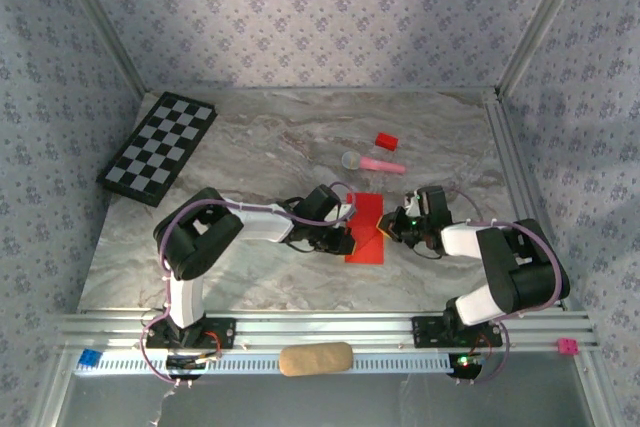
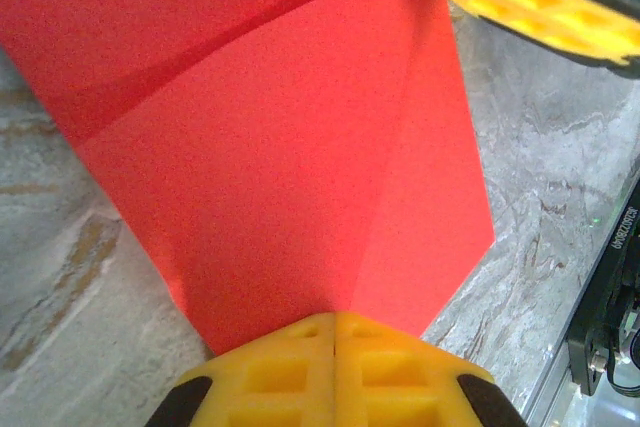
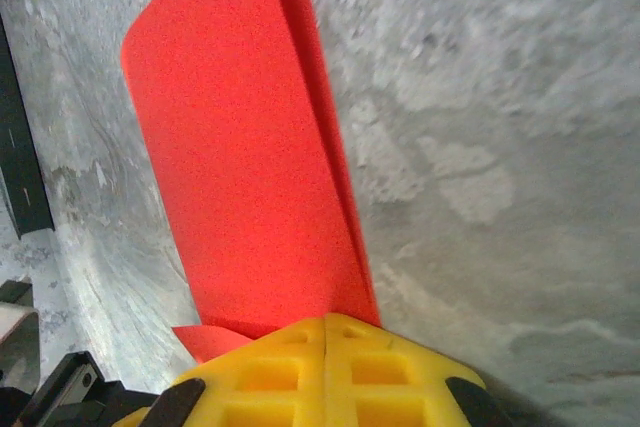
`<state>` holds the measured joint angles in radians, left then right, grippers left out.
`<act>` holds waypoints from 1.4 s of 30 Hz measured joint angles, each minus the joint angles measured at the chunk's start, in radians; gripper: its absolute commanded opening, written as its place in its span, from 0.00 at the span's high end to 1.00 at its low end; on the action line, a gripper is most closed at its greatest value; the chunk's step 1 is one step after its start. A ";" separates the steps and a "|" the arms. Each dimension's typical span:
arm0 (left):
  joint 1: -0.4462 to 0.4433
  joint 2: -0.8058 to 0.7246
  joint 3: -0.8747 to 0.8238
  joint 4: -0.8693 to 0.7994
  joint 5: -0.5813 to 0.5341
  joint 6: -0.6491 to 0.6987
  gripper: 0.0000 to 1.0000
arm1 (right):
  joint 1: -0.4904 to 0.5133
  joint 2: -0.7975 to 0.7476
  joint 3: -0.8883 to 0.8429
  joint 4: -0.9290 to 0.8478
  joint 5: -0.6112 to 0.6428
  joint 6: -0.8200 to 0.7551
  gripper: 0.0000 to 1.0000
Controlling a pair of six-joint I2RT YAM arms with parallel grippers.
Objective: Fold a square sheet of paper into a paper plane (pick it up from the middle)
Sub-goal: Fold the triangle a second time at the center of the table.
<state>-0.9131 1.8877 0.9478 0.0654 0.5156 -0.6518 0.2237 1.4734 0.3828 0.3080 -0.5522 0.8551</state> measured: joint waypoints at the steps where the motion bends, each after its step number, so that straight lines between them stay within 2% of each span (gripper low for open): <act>1: 0.000 -0.002 -0.005 0.006 -0.001 0.000 1.00 | -0.008 0.000 -0.001 0.002 -0.002 0.000 0.98; 8: -0.005 -0.017 -0.027 0.020 -0.007 -0.005 1.00 | -0.044 -0.085 -0.020 -0.027 0.029 -0.001 0.95; 14: -0.015 -0.026 -0.037 0.031 -0.019 -0.033 1.00 | 0.041 -0.222 -0.011 -0.080 0.050 -0.017 0.95; 22: -0.031 -0.033 -0.045 0.040 -0.046 -0.065 1.00 | 0.173 -0.100 0.003 -0.064 0.043 -0.007 0.97; 27: -0.033 -0.038 -0.051 0.045 -0.053 -0.073 1.00 | 0.169 -0.030 0.006 -0.049 0.047 -0.005 1.00; 38: -0.037 -0.111 -0.053 -0.038 -0.084 -0.075 0.99 | 0.118 -0.002 0.001 -0.008 0.002 -0.010 1.00; 42: -0.037 -0.117 -0.002 -0.050 -0.082 -0.076 0.97 | 0.118 0.000 0.002 -0.003 0.000 -0.011 1.00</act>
<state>-0.9504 1.7702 0.9455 0.0154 0.4332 -0.7273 0.3416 1.4738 0.3843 0.3046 -0.5522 0.8444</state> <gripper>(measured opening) 0.063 0.051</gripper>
